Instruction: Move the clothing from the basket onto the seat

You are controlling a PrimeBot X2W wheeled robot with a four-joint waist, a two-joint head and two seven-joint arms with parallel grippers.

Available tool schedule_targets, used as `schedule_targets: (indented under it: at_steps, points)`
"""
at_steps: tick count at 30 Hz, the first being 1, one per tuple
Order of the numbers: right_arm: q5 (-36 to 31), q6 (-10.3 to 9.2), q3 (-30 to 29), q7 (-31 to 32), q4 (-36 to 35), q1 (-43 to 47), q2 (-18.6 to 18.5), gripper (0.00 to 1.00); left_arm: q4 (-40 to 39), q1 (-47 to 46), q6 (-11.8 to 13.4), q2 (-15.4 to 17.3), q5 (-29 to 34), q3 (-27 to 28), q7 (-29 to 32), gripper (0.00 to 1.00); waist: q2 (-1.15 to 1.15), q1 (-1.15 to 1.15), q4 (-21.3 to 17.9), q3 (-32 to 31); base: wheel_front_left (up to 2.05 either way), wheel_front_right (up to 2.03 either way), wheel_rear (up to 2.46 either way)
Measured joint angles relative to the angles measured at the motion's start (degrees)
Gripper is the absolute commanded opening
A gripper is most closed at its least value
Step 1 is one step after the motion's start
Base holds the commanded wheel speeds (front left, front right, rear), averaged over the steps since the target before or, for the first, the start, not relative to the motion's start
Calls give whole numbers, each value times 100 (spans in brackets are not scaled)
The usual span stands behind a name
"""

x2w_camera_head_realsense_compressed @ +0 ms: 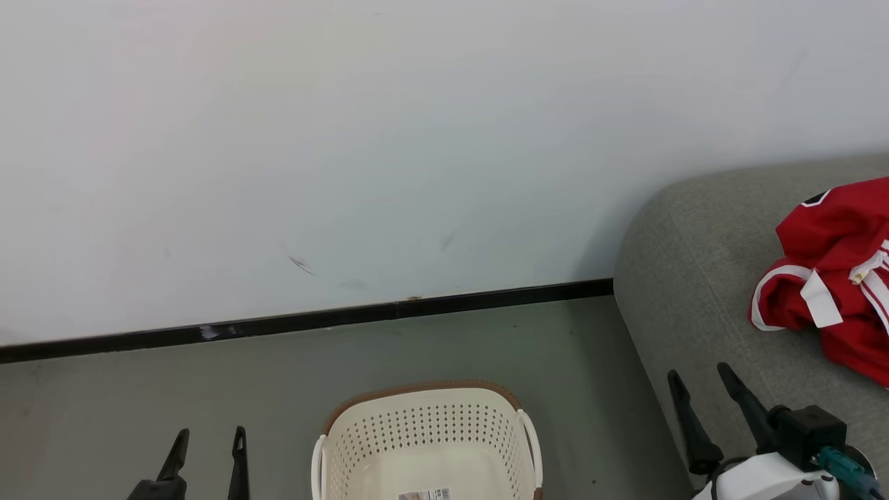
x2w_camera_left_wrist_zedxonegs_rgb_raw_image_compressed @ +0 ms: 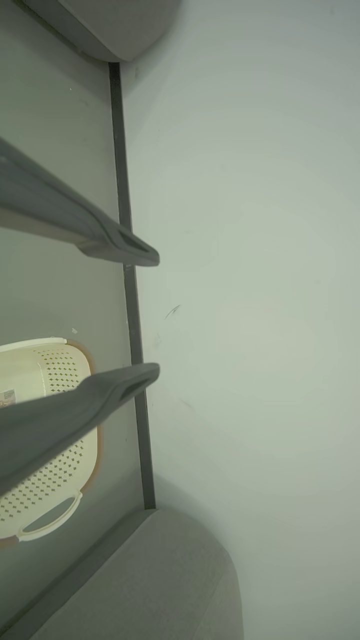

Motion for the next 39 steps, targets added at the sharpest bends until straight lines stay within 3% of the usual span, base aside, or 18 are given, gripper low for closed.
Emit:
schedule_targets:
  at_steps: [27,28,34,39]
  points:
    - [-110,0,-23,0,-371,377,63,100,-18,-1,-30,8,5,215,0,100,0,0,111,-63,0,0,0]
    - [-110,0,-23,0,-376,378,63,0,-18,-1,-29,9,5,226,0,0,0,0,113,-61,0,0,0]
    - [-93,0,11,16,-44,594,144,0,275,163,-32,-257,-13,115,15,0,-1,0,114,-59,0,0,0]
    - [112,0,18,19,-4,614,146,0,279,193,-99,-278,-210,202,115,0,0,0,113,-51,0,0,0]
